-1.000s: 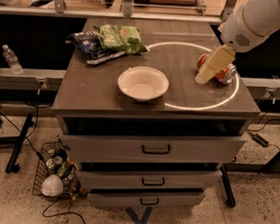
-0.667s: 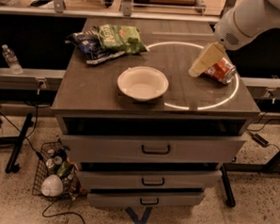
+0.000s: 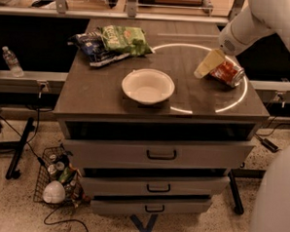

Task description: Place coke can upright

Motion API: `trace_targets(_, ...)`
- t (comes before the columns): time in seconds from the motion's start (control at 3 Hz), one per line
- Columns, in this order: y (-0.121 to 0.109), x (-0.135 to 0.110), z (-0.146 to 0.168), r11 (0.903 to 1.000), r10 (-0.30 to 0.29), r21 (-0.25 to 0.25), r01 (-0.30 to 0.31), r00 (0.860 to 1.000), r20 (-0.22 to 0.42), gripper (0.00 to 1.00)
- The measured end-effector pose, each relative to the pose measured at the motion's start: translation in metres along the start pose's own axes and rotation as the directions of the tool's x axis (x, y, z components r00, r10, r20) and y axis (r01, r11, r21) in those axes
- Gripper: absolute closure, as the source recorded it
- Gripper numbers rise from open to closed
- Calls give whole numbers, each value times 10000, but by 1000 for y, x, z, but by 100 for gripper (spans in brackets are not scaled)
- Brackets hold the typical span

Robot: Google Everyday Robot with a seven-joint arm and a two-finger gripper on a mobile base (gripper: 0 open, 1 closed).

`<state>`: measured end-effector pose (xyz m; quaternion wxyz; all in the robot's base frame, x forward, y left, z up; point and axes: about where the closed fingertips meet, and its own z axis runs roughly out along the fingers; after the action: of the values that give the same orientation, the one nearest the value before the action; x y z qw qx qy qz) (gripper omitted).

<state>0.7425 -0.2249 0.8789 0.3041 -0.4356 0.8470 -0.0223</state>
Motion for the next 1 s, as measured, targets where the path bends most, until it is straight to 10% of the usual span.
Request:
trace_targets(0.33, -16, 15, 12, 9989, 472, 104, -468, 9979, -446, 0)
trace_targets(1.0, -22, 44, 22, 9948, 983, -132, -1005, 9882, -1178, 41)
